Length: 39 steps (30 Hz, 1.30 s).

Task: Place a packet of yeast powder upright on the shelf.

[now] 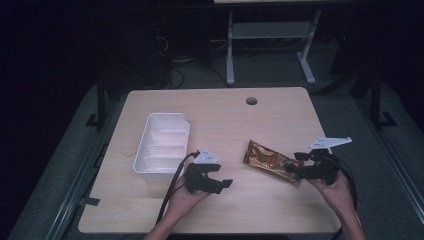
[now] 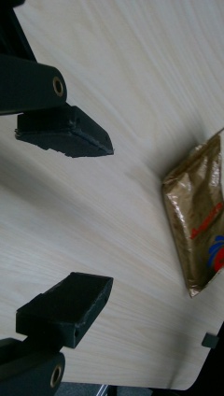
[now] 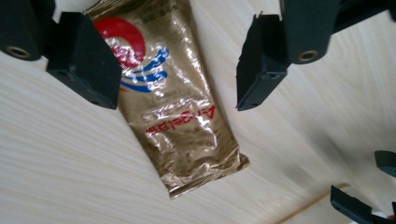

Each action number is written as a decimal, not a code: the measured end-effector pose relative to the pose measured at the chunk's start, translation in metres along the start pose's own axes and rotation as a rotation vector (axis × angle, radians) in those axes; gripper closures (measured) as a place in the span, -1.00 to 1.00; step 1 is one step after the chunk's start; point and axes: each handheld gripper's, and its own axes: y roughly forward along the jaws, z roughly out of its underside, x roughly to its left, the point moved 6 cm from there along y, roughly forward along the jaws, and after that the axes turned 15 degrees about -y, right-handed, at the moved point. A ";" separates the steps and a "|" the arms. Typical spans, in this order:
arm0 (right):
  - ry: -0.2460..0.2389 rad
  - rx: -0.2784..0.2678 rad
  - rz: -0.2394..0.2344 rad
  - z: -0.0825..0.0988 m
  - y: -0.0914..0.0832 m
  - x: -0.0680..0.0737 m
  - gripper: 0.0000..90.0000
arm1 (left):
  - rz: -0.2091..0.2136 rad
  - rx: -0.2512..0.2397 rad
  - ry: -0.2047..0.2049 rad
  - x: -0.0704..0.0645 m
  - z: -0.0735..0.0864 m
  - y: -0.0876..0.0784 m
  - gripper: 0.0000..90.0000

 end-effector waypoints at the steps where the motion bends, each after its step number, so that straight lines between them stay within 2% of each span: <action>1: 0.000 0.000 0.000 0.000 0.000 0.000 -0.24 | -0.008 0.001 0.006 -0.001 -0.003 0.001 -0.32; 4: -0.005 0.015 0.002 -0.002 0.004 -0.003 -0.15 | -0.008 0.000 0.004 -0.005 -0.013 0.007 -0.30; 5: -0.018 0.034 0.000 -0.001 0.006 -0.002 -0.05 | -0.009 0.002 -0.001 -0.005 -0.017 0.010 -0.30; 7: -0.018 0.042 -0.007 0.000 0.007 -0.001 0.01 | 0.002 0.005 -0.020 -0.004 -0.023 0.016 -0.30; 8: -0.019 0.046 -0.007 0.001 0.008 0.001 0.19 | 0.003 0.003 -0.035 -0.002 -0.026 0.019 -0.30; 9: -0.018 0.046 -0.010 0.001 0.008 0.001 0.27 | 0.008 0.006 -0.053 0.001 -0.029 0.023 -0.30; 10: -0.018 0.046 -0.010 0.001 0.008 0.001 0.27 | 0.009 0.012 -0.067 0.004 -0.031 0.027 -0.30; 12: -0.016 0.064 -0.001 0.003 0.009 0.000 0.40 | -0.001 0.019 -0.091 0.010 -0.036 0.035 -0.30; 14: -0.011 0.072 -0.003 0.005 0.011 0.000 0.49 | 0.015 0.023 -0.123 0.013 -0.041 0.042 -0.26; 15: -0.009 0.096 0.007 0.009 0.012 -0.001 0.56 | 0.013 0.031 -0.134 0.014 -0.043 0.046 -0.24; 17: -0.004 0.100 0.003 0.010 0.013 -0.002 0.54 | 0.014 0.034 -0.156 0.013 -0.048 0.054 -0.23; 20: -0.004 0.113 -0.001 0.012 0.016 -0.002 0.51 | -0.015 0.031 -0.146 0.010 -0.057 0.064 -0.19; 24: 0.007 0.117 -0.005 0.016 0.017 -0.004 0.57 | -0.016 0.040 -0.176 0.008 -0.065 0.077 -0.19; 25: 0.014 0.115 -0.003 0.017 0.017 -0.005 0.61 | -0.013 0.046 -0.181 0.009 -0.067 0.081 -0.19; 27: 0.021 0.111 -0.011 0.019 0.016 -0.006 0.69 | -0.052 0.056 -0.186 0.015 -0.069 0.089 -0.24; 28: 0.022 0.105 -0.007 0.020 0.016 -0.006 0.74 | -0.054 0.066 -0.195 0.018 -0.069 0.092 -0.24; 31: 0.019 0.116 -0.009 0.023 0.016 -0.006 0.83 | -0.032 0.078 -0.239 0.024 -0.069 0.098 -0.23; 34: 0.023 0.135 -0.015 0.027 0.020 -0.007 0.83 | 0.015 0.087 -0.284 0.026 -0.067 0.103 -0.13; 36: 0.016 0.151 -0.015 0.029 0.023 -0.006 0.80 | 0.038 0.111 -0.296 0.026 -0.066 0.106 -0.05; 39: 0.010 0.154 -0.014 0.029 0.024 -0.005 0.78 | 0.054 0.112 -0.318 0.025 -0.065 0.109 0.01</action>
